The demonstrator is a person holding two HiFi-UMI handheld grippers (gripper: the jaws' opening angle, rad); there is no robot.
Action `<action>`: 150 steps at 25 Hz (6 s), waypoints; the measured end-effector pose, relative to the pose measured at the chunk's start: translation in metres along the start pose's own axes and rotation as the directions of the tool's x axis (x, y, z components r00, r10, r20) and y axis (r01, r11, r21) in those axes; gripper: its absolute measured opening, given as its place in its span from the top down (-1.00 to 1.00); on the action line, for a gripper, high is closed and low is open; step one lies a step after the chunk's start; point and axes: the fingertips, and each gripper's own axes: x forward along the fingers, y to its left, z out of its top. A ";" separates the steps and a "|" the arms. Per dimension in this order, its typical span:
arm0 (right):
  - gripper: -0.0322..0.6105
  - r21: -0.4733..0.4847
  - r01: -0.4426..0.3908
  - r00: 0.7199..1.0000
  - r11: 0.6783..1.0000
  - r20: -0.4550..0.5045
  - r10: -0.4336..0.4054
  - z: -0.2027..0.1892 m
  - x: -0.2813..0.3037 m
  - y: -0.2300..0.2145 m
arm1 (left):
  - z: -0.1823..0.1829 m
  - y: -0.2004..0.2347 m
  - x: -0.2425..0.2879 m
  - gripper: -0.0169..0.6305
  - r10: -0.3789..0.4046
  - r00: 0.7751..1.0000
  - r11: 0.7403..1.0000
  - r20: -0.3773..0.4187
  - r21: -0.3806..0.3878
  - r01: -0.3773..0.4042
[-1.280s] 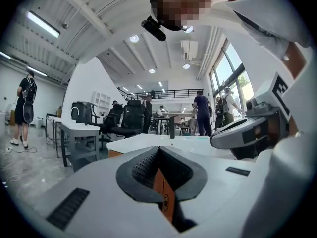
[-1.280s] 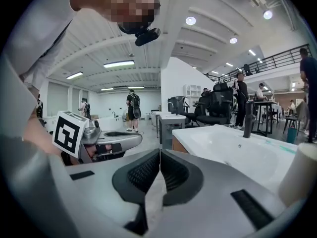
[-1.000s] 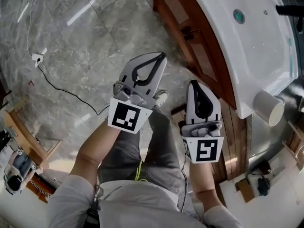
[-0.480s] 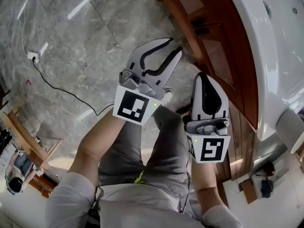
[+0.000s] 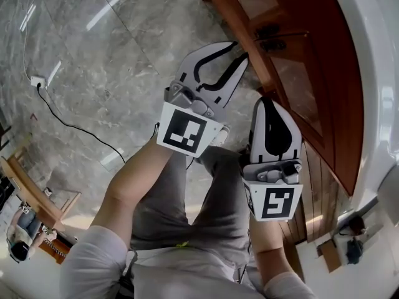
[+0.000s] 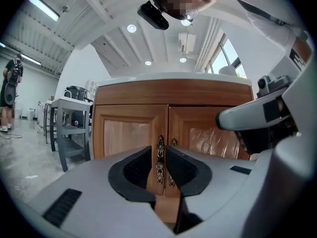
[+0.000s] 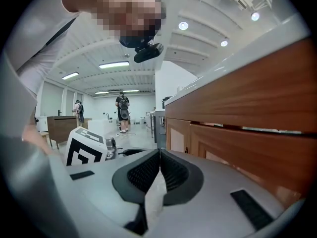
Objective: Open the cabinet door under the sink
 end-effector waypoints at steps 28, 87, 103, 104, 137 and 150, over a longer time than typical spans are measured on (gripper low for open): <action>0.79 0.018 0.037 0.999 0.999 0.039 -0.038 -0.045 0.041 -0.035 | -0.052 -0.003 0.073 0.57 -0.148 0.988 0.989 0.035 0.018 0.147; 0.79 -0.054 0.184 0.983 0.982 0.003 -0.184 -0.045 0.093 -0.053 | -0.066 0.017 0.043 0.67 -0.244 0.970 0.969 -0.020 0.024 0.244; 0.79 -0.079 0.194 0.981 0.978 -0.007 -0.195 -0.038 0.110 -0.049 | -0.069 0.031 0.021 0.67 -0.287 0.958 0.958 -0.025 -0.007 0.287; 0.79 -0.082 0.191 0.981 0.978 -0.008 -0.192 -0.038 0.111 -0.048 | -0.069 0.031 0.019 0.67 -0.286 0.958 0.958 -0.027 -0.010 0.286; 0.80 -0.138 0.070 0.998 0.988 0.008 -0.070 -0.012 0.134 0.008 | -0.058 0.072 -0.040 0.90 -0.109 0.992 0.994 -0.060 -0.038 0.107; 0.80 -0.111 0.016 0.999 0.994 -0.027 -0.019 -0.004 0.141 0.048 | -0.030 0.098 -0.077 0.90 0.029 0.997 0.998 -0.066 -0.046 -0.032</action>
